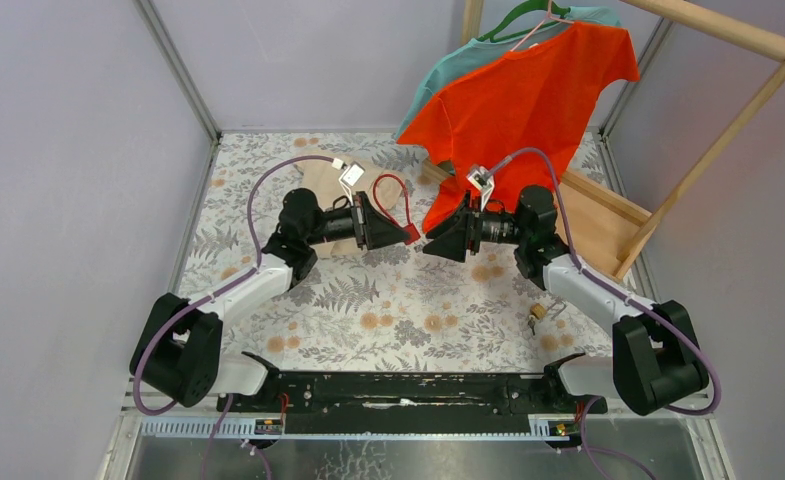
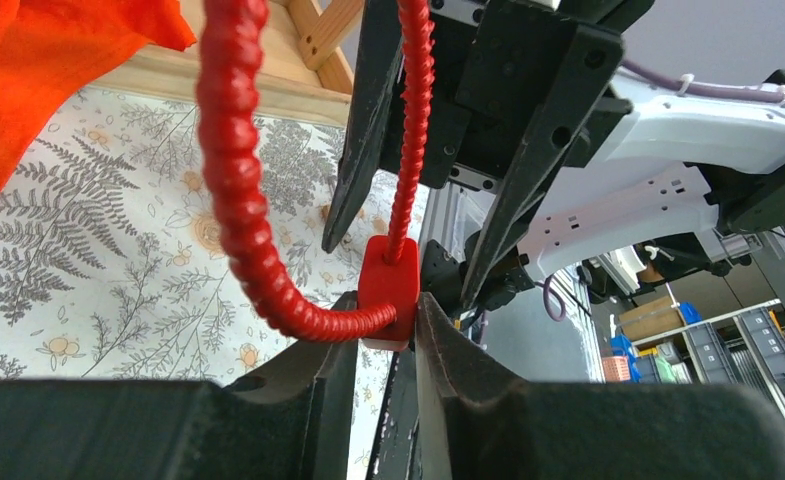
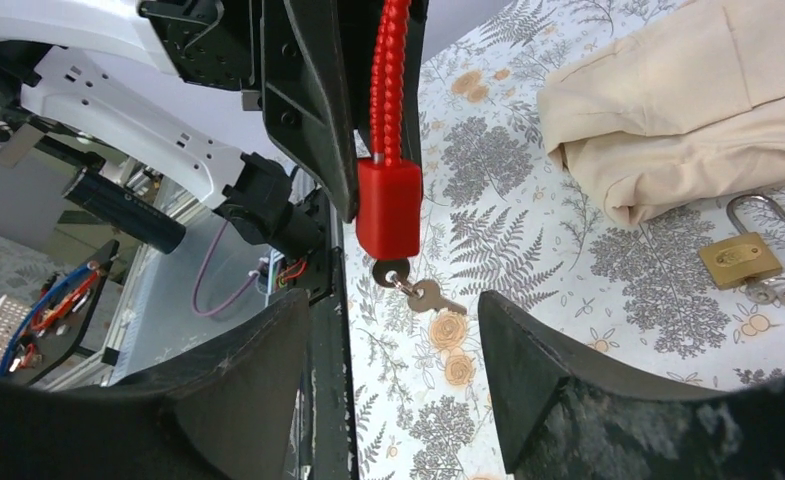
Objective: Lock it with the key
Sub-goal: Lock the lock.
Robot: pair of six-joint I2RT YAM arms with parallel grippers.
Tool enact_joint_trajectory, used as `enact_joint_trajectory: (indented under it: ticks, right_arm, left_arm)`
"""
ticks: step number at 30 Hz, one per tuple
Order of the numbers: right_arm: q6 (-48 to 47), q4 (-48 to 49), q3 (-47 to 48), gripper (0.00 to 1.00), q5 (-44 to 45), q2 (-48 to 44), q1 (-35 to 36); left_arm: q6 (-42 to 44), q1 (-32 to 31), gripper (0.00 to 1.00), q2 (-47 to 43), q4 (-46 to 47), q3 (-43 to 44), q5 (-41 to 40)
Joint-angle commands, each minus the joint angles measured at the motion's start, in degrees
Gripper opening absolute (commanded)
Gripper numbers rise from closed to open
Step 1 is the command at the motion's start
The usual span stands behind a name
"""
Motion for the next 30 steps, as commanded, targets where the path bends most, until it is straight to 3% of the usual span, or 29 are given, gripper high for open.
enact_joint_trajectory:
  ticks: [1,4,15,30]
  right_arm:
    - [11.5,15.3,-2.5,0.67,-0.1,0.7,-0.1]
    - [17.6,22.5,-3.6,0.62,0.0,2.2,0.2]
    - [26.3,33.8,-4.9,0.54,0.9,5.0,3.4]
    - [26.4,36.1,-5.0,0.29,-0.2,6.4,4.9]
  left_arm:
    - [-3.2,0.6,0.0,-2.1,10.9,-1.1,1.5]
    - [-4.6,0.8,0.0,-2.2,13.4,-1.7,2.2]
    - [-7.1,1.1,0.0,-1.7,16.5,-2.0,3.9]
    - [-6.9,1.1,0.0,-2.3,15.1,-1.9,2.9]
